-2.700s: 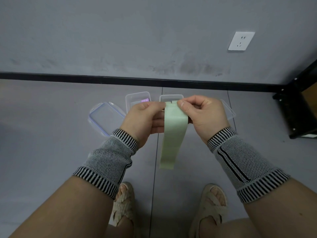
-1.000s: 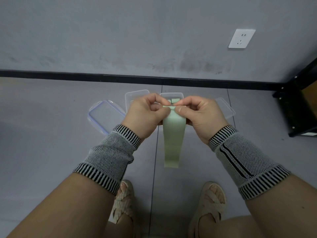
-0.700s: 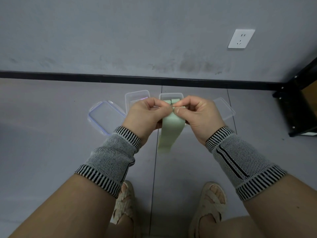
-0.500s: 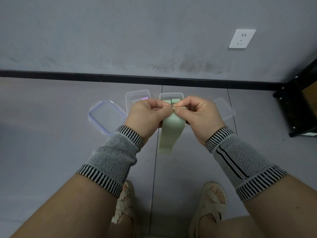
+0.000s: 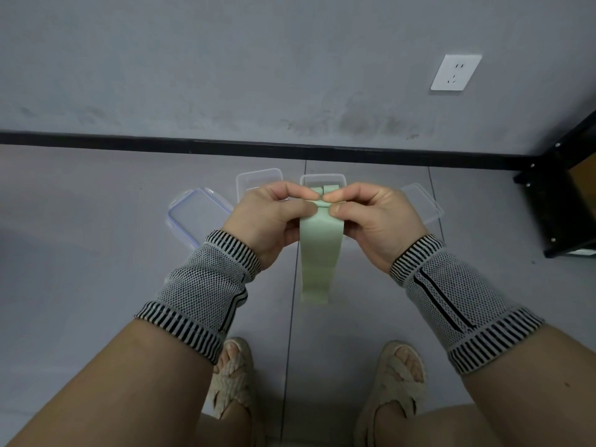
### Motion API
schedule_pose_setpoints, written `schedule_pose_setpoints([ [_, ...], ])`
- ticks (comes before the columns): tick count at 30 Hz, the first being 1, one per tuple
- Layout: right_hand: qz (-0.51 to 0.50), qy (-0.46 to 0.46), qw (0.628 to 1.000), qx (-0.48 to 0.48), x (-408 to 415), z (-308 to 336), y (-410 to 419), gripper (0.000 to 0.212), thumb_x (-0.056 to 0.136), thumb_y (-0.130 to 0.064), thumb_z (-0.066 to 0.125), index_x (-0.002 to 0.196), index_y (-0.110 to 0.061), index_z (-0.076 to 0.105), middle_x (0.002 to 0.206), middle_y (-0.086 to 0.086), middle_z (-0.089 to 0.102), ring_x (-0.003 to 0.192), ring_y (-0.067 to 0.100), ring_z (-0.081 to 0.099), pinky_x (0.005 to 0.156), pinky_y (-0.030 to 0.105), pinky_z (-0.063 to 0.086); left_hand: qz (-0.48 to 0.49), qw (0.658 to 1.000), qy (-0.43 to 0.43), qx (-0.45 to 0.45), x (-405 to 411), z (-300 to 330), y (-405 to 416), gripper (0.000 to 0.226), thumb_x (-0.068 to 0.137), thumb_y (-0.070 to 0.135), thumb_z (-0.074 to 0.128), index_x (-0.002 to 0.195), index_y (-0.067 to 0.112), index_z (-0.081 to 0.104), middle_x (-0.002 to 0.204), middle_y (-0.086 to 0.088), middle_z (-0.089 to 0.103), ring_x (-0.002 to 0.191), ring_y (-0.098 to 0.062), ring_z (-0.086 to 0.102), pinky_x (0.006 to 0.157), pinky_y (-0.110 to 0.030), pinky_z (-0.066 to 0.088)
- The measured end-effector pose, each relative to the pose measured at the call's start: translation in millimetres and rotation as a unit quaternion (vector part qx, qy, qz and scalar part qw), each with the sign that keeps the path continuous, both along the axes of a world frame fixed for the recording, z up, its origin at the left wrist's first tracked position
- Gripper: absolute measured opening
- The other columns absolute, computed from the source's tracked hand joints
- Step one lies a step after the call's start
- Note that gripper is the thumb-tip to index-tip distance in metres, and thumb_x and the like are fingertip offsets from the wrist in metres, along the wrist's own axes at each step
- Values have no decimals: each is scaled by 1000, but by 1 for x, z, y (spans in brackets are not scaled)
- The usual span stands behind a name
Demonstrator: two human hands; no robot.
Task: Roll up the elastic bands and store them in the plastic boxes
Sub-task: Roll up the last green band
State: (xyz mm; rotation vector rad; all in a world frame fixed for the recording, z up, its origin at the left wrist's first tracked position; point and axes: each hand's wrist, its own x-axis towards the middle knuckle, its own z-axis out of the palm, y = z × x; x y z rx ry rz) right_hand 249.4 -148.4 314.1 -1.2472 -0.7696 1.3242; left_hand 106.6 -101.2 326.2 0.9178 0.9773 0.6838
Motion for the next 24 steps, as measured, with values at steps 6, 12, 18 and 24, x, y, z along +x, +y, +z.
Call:
schedule_pose_setpoints([
  [6, -22, -103, 994, 32, 2, -6, 0, 26, 78, 11, 64, 75, -13, 72, 84, 19, 71, 79, 27, 67, 80, 39, 57, 15, 999, 18, 26, 4, -3, -2, 14, 84, -7, 60, 76, 5, 62, 71, -9, 66, 66, -17, 65, 64, -26, 55],
  [12, 0, -16, 1000, 13, 3, -3, -1, 11, 87, 2, 59, 90, -2, 69, 88, 17, 70, 81, 25, 68, 78, 35, 58, 24, 991, 84, 101, 5, -5, -2, 21, 82, -9, 61, 76, 11, 61, 72, -11, 59, 70, -22, 58, 71, -31, 52],
  [18, -26, -72, 997, 0, 8, -6, -1, 9, 83, -3, 67, 77, -9, 67, 74, 13, 68, 70, 26, 62, 71, 39, 55, 35, 992, 65, 103, 5, -7, -1, 21, 83, -7, 63, 91, 13, 61, 81, -11, 67, 73, -19, 67, 75, -33, 56],
  [24, -33, -61, 997, 26, 9, -9, -1, 14, 82, 5, 65, 79, -9, 65, 74, 10, 66, 70, 21, 64, 70, 34, 55, -3, 989, 126, 77, 3, -3, -1, 5, 85, 7, 65, 84, 12, 65, 74, -5, 67, 64, -13, 63, 65, -24, 54],
])
